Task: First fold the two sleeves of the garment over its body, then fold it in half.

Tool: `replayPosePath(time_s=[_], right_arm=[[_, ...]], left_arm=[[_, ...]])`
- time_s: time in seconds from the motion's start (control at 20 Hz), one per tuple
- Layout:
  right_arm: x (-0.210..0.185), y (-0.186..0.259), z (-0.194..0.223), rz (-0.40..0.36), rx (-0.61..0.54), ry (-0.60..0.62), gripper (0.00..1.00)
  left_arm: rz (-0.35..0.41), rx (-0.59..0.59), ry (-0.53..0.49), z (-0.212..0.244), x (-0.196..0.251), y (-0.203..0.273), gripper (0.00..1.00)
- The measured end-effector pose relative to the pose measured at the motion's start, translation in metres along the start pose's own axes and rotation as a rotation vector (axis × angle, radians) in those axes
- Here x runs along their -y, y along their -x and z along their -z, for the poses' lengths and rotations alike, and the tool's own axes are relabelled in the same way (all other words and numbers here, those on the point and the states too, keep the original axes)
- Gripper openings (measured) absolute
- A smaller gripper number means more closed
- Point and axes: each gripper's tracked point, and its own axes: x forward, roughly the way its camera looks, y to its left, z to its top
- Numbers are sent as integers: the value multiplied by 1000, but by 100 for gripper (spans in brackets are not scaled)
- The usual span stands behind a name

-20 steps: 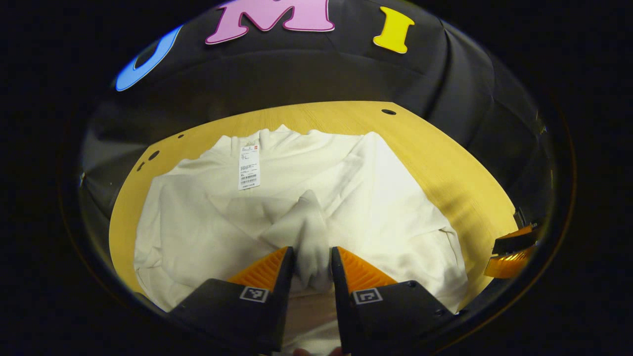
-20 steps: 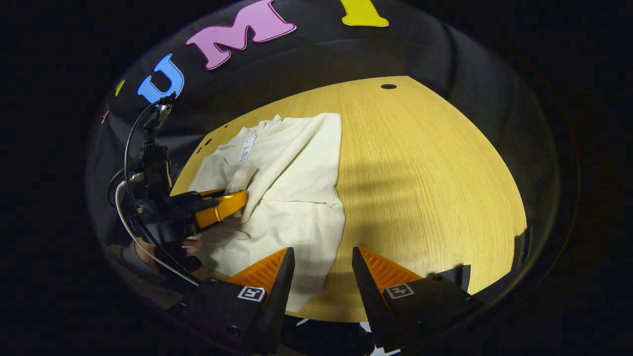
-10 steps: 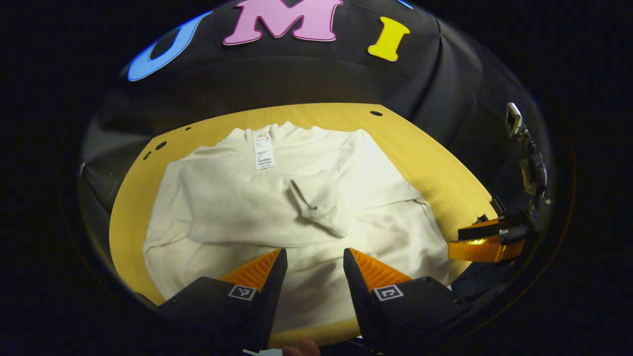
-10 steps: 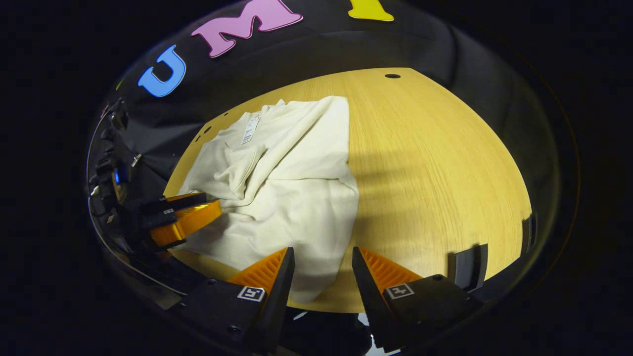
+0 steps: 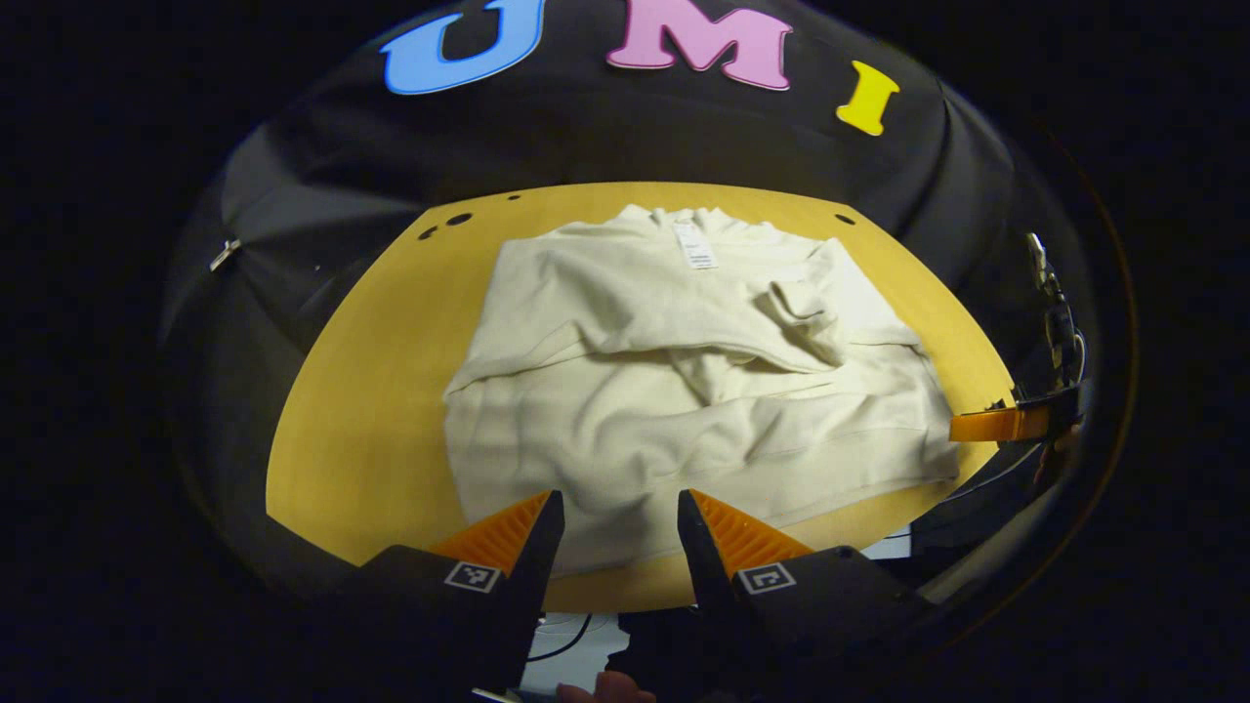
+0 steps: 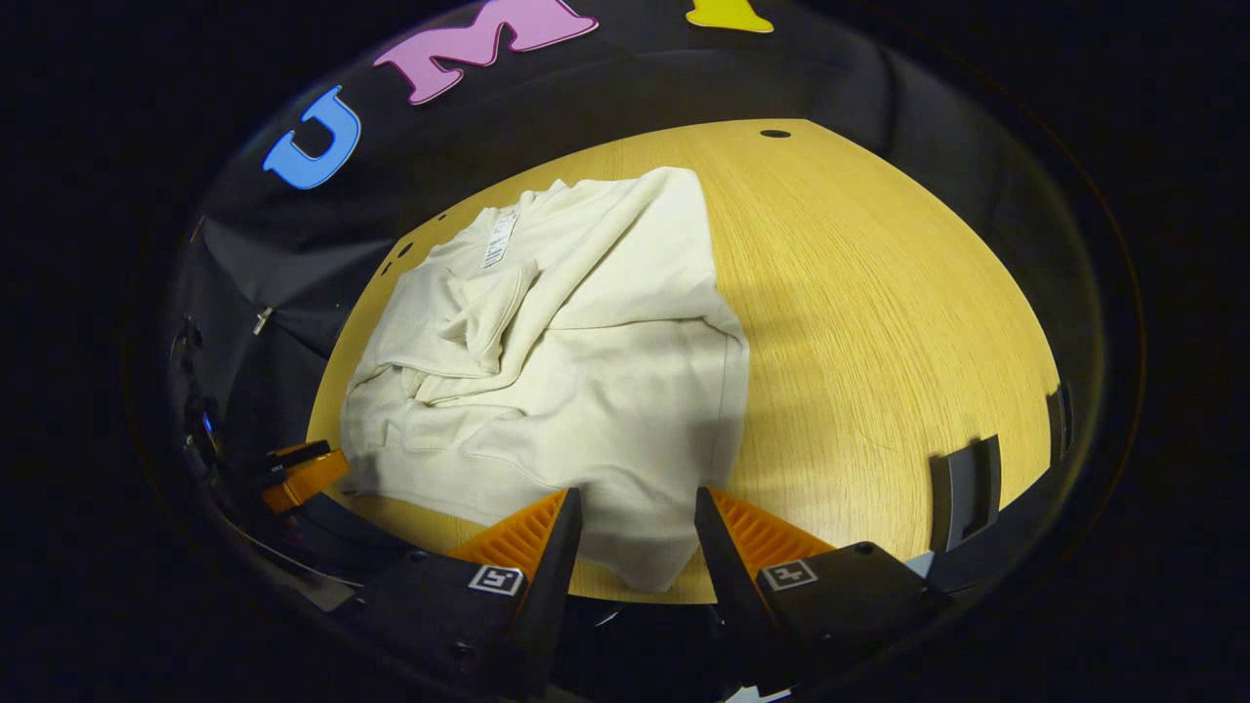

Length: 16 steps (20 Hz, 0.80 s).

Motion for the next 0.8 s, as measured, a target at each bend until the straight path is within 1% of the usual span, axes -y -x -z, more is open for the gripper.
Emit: replayPosePath(time_s=[0.1,0.25,0.4,0.6,0.7,0.8], right_arm=[[4,4,7,17,-4,-1,72],[9,8,20,39,-21,-1,72],[5,4,30,36,-41,1,72],[-7,-7,32,25,-62,22,73],[-8,-12,31,46,-74,51,73],[-8,-16,29,79,-88,87,73]], left_arm=[[-32,-18,11,10,-23,0,73],[-65,-29,5,21,-45,-2,73],[-38,-70,49,30,-44,-11,73],[-11,-96,68,30,-39,-19,73],[-12,-128,74,34,-38,-26,73],[-40,-173,84,43,-40,-33,74]])
